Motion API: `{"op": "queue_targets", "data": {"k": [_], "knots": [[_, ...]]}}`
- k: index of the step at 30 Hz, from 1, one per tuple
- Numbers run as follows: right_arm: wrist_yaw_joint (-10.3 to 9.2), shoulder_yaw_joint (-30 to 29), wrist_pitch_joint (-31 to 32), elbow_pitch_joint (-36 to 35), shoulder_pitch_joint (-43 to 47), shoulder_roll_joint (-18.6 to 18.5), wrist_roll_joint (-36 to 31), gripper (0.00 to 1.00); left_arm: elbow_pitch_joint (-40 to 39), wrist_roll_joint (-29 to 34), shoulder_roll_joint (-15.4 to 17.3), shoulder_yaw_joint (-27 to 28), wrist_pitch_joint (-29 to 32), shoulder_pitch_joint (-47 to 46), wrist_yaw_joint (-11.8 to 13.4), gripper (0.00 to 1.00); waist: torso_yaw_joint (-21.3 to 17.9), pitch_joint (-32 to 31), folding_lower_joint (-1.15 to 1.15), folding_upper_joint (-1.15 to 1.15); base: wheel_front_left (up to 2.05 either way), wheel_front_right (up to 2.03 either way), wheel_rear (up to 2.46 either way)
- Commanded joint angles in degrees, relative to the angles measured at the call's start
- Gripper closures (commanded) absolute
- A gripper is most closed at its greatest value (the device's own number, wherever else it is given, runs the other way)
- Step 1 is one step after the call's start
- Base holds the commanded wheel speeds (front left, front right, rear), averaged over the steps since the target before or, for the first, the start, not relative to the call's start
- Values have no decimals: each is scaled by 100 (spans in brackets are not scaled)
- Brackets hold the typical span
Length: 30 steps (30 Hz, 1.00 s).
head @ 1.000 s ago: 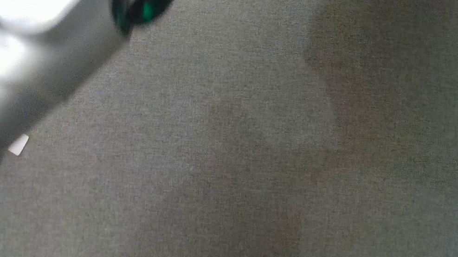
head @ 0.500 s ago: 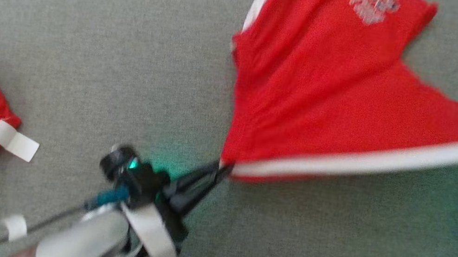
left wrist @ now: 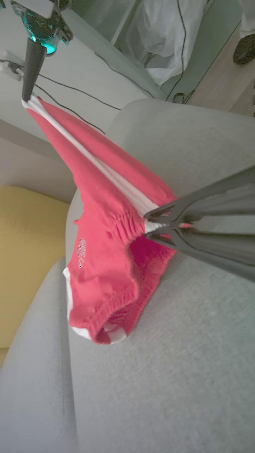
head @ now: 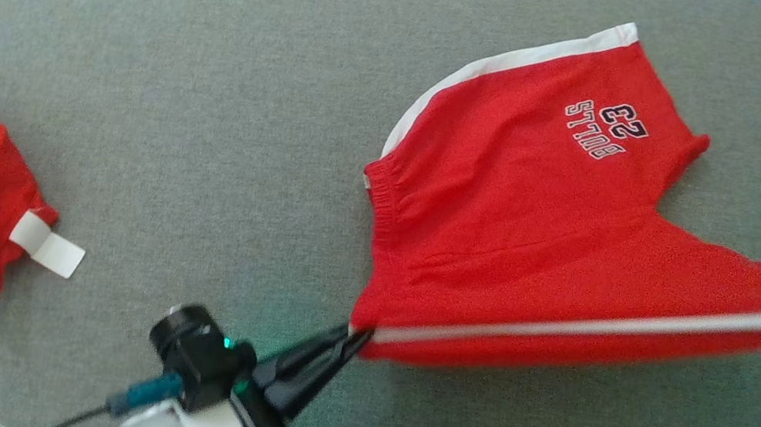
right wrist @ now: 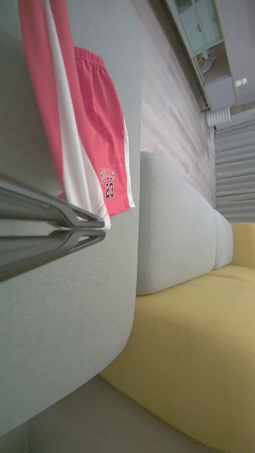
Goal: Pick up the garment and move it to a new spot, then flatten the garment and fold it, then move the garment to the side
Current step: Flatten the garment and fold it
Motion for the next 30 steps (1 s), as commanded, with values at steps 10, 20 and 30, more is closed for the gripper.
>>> {"op": "queue_targets", "data": {"k": [10, 20, 30], "knots": [[36, 1166, 216, 1164, -2812, -672, -633, 100, 236, 87, -457, 558, 66, -1519, 66, 100, 364, 737, 1, -1, 0, 0, 0], [36, 2878, 289, 2915, -5310, -1088, -662, 100, 970, -27, -824, 763, 195, -2528, 33, 100, 725, 1376, 1, -1, 0, 0, 0], [36, 4301, 115, 4466, -6970, -954, -451, 100, 1854, -433, -1290, 804, 396, -3166, -11, 100, 1025, 1775, 1, -1, 0, 0, 0]]}}
